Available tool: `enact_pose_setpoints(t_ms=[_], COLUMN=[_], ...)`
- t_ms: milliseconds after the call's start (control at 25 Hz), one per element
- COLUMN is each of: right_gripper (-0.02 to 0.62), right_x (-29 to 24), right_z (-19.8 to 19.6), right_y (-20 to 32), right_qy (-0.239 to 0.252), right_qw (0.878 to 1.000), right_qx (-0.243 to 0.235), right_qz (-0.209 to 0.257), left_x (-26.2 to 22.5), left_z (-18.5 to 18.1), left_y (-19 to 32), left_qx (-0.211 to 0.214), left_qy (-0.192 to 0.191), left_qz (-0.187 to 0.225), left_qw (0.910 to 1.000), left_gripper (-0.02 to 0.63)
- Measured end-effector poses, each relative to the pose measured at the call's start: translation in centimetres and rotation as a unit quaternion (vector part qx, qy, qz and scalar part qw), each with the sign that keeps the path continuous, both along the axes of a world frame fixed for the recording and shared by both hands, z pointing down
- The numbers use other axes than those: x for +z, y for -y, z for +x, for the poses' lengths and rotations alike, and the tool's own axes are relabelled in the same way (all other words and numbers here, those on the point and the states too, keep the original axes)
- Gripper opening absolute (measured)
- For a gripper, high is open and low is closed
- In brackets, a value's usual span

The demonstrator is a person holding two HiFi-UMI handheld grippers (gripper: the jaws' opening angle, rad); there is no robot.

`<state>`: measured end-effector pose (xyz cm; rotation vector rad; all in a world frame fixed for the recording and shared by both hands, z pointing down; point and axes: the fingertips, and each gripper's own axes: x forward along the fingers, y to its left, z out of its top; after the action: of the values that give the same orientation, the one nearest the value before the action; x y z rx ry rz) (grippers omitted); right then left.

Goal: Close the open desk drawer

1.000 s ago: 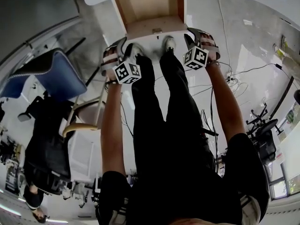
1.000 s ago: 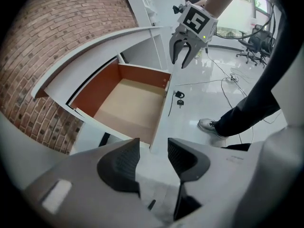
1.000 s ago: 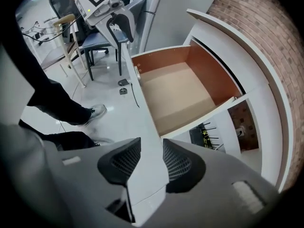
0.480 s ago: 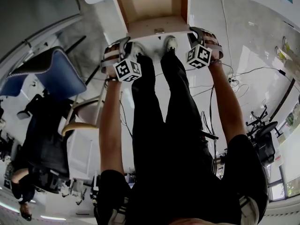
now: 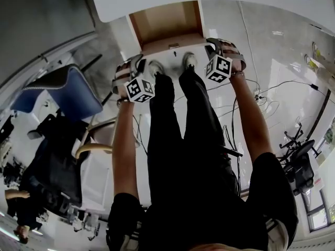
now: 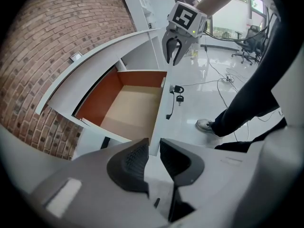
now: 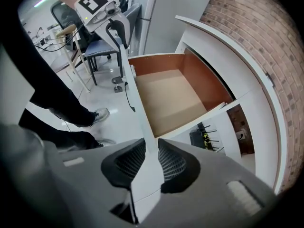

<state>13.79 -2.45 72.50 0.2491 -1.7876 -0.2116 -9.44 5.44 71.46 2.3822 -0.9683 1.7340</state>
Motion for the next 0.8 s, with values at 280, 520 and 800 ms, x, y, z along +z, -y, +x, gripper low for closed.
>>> enact_pose_setpoints(t_ms=[280, 520, 800], right_gripper=[0.092, 0.092, 0.091], right_x=[-2.8, -3.2, -3.6], right_z=[-0.6, -1.0, -1.7], right_y=[1.5, 1.8, 3.0], right_qy=[0.011, 0.021, 0.029], right_qw=[1.0, 0.998, 0.998], right_qx=[0.0, -0.004, 0.004], right_qz=[-0.026, -0.058, -0.059], left_x=[-2.9, -3.4, -3.9], left_z=[-0.7, -1.2, -2.2], left_y=[1.6, 2.3, 4.2], left_qx=[-0.024, -0.039, -0.053], left_qy=[-0.013, -0.014, -0.006], left_qz=[0.01, 0.001, 0.008], left_qw=[0.9996, 0.9991, 0.9985], left_gripper=[0.097, 0.1, 0.104])
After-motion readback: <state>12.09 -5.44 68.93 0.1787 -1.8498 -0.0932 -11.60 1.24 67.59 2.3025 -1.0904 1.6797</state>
